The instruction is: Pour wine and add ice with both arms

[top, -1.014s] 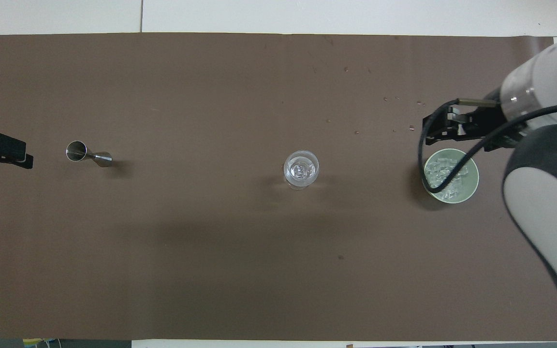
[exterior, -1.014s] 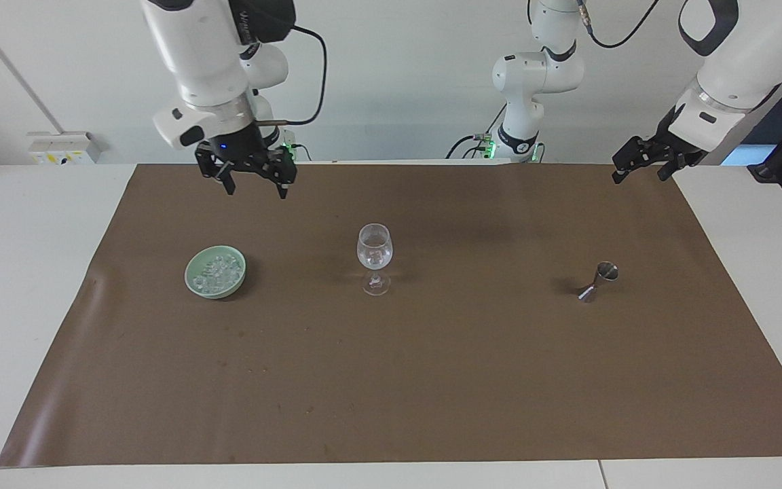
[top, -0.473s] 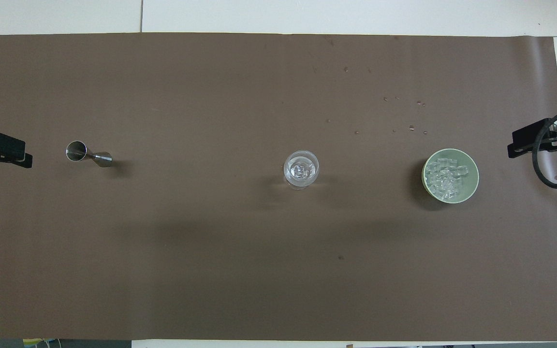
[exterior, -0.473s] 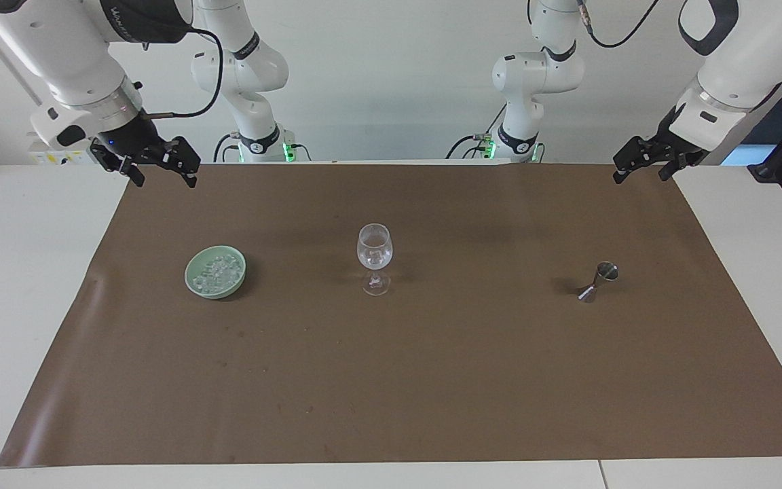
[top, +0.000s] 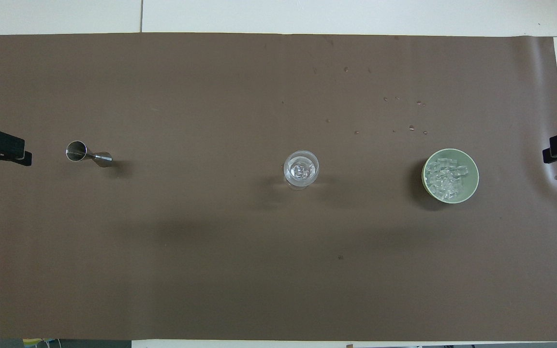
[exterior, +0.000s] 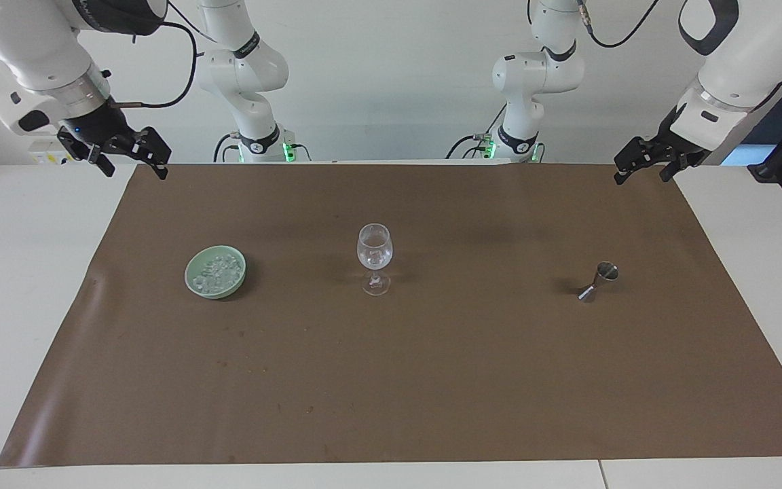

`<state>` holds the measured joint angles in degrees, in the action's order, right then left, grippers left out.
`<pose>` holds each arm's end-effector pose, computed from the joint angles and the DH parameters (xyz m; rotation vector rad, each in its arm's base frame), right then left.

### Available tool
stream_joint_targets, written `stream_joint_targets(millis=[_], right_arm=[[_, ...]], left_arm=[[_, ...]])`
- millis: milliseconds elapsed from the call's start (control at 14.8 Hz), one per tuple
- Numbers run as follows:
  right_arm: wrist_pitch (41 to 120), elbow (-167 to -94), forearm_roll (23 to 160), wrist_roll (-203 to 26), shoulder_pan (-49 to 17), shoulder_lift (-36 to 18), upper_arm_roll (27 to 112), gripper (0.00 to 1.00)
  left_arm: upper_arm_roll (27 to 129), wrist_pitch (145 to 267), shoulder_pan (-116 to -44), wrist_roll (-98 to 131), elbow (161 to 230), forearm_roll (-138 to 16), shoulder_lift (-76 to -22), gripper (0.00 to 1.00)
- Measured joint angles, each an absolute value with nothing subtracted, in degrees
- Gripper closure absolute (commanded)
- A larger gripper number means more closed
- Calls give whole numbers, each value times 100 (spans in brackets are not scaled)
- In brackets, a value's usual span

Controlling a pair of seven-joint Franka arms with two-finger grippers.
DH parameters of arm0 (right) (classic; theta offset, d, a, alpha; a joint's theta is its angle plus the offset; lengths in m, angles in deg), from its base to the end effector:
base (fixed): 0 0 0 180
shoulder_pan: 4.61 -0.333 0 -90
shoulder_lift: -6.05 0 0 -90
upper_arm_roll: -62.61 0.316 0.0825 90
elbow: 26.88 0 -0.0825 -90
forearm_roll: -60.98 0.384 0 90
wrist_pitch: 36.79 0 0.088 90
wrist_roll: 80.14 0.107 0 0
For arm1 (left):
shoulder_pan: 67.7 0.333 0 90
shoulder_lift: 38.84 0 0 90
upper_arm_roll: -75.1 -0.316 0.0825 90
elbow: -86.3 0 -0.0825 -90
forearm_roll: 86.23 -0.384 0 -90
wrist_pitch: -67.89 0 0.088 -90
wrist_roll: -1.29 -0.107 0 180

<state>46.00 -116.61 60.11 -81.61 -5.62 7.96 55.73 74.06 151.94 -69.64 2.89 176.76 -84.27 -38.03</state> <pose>0.5278 -0.0572 0.6342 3.1307 -0.1218 -0.1388 0.5385 -0.0123 0.6200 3.1055 0.0160 -0.1530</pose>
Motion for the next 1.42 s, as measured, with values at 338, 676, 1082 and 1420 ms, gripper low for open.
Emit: stream_joint_targets(millis=[338,676,1082,1420], right_arm=[[4934,-12200,5988,-8181,-460,1091,5548,0],[4869,-12211,5990,-8184,-416,1175,5548,0],[4866,-12233,5991,-8187,-375,1175,5549,0],[4873,-12233,5992,-8188,-374,1179,5560,0]], left_arm=[[7406,15221,-6963,289,17730,-8487,-3802,0],[7406,15247,-6963,289,17757,-8549,-3796,0],[7419,15425,-6963,285,17759,-8550,-3789,0],[7442,15450,-6964,263,17767,-8550,-3789,0]])
